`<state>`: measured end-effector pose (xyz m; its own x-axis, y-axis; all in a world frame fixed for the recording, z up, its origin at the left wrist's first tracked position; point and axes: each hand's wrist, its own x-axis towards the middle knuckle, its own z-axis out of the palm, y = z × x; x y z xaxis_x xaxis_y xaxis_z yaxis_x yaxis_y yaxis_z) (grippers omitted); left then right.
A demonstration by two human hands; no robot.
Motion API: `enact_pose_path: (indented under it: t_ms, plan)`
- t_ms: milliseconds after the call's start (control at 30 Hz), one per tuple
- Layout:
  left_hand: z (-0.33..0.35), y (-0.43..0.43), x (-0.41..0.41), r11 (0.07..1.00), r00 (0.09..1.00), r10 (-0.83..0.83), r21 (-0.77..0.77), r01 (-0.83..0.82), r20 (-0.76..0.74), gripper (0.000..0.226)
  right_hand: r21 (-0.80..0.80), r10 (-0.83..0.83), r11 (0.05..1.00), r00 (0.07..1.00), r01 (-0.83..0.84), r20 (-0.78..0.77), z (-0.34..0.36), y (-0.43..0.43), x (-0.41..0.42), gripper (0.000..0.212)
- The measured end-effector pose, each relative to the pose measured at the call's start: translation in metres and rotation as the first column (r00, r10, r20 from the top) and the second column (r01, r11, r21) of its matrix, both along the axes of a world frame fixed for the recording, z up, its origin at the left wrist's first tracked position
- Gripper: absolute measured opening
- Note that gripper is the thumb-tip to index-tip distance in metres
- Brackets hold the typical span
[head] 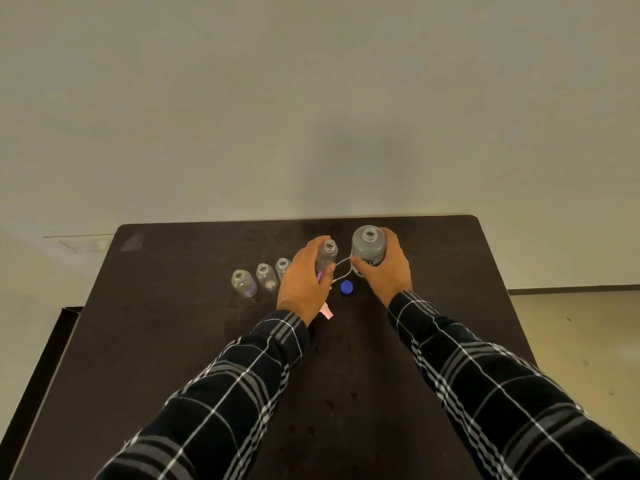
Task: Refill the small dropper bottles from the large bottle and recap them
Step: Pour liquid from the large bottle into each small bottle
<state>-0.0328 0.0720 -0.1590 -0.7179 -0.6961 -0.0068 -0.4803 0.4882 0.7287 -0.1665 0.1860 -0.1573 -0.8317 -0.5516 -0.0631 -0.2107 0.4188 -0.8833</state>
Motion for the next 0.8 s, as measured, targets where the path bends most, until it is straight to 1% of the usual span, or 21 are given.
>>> enact_pose_path:
  t_ms: [67, 233, 333, 533, 800]
  plan:
    - [0.006, 0.002, -0.001, 1.0, 0.999, 0.009, -0.029, -0.01, -0.045, 0.054, 0.003, 0.028, 1.0, 0.999, -0.028, -0.035, 0.006, -0.001, 0.002, 0.071]
    - [0.025, 0.004, 0.0, 0.998, 0.994, -0.002, -0.057, -0.004, -0.112, 0.051, 0.058, 0.135, 0.99, 0.974, -0.126, -0.183, 0.027, -0.006, 0.007, 0.066]
    - [0.036, 0.003, 0.001, 0.998, 0.99, 0.015, -0.064, -0.024, -0.138, 0.049, 0.091, 0.151, 0.987, 0.965, -0.134, -0.213, 0.037, -0.008, 0.01, 0.07]
    - [0.05, 0.0, 0.006, 0.999, 0.994, 0.022, -0.032, -0.026, -0.103, 0.051, 0.176, 0.157, 0.978, 0.946, -0.109, -0.284, 0.05, -0.013, 0.013, 0.07]
    - [0.047, -0.002, 0.014, 0.998, 0.994, 0.055, 0.026, -0.052, -0.094, 0.051, 0.302, 0.221, 0.947, 0.908, -0.112, -0.356, 0.064, -0.015, 0.017, 0.072]
